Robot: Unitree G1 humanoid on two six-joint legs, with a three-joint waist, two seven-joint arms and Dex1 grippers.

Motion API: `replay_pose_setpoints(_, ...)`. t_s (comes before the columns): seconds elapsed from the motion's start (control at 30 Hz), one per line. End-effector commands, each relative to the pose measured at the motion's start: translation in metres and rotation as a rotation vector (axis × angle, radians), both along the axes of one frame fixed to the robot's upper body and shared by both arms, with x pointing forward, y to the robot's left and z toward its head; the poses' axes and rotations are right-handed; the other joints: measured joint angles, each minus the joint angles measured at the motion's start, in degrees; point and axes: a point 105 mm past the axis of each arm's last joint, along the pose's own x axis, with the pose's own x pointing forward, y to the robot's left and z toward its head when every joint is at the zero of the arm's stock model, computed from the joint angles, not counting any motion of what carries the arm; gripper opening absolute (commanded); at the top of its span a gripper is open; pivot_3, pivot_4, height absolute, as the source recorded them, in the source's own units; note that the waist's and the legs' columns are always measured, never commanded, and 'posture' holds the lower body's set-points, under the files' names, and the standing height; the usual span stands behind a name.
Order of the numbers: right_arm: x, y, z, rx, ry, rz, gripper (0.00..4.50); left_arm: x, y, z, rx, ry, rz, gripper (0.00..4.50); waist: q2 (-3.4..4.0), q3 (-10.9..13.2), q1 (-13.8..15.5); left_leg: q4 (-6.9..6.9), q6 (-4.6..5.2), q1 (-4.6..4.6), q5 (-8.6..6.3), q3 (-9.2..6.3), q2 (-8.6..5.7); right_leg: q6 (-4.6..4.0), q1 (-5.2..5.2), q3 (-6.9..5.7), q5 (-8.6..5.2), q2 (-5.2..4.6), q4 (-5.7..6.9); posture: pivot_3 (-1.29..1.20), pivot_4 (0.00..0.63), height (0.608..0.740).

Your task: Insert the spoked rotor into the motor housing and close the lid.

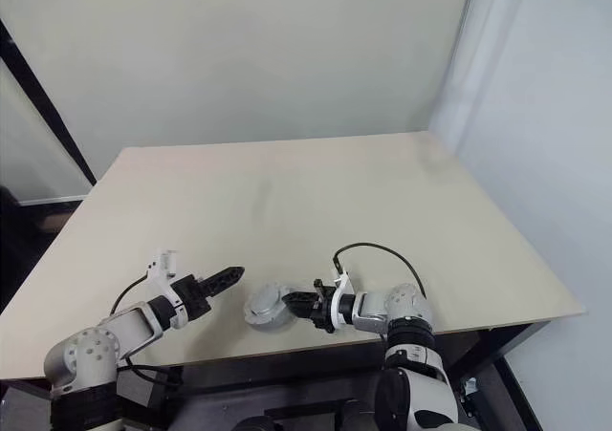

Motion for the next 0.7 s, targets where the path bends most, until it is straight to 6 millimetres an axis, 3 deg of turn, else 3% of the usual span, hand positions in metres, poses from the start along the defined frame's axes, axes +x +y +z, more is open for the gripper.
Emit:
replay_pose_setpoints(0.03, 0.016, 0.002, 0.029, 0.123, -0.08, -0.061, 1.21, -0.003, 0.002, 0.014, -0.042, -0.05, 0.02, 4.5, 0.0, 0.0, 0.1, -0.01, 0.0, -0.02, 0.0, 0.0, 0.0, 0.0, 0.0, 0.01, 0.0, -0.02, -0.01, 0.0, 0.0, 0.74)
replay_pose_setpoints(0.37, 0.026, 0.01, 0.06, 0.23, -0.156, -0.082, 1.21, -0.008, -0.006, 0.019, -0.245, -0.06, 0.07, 4.5, -0.03, 0.0, 0.3, 0.02, 0.0, -0.12, -0.01, 0.01, -0.04, 0.0, 0.01, 0.03, 0.0, -0.1, -0.09, 0.0, 0.0, 0.74)
replay_pose_setpoints(0.7, 0.023, 0.032, 0.091, 0.299, -0.226, -0.018, 1.21, -0.002, -0.026, 0.007, -0.394, 0.006, 0.099, 4.5, -0.03, 0.0, 0.3, 0.04, 0.01, -0.11, -0.01, 0.0, -0.19, 0.0, 0.02, 0.03, 0.0, -0.02, -0.08, 0.0, 0.0, 0.74)
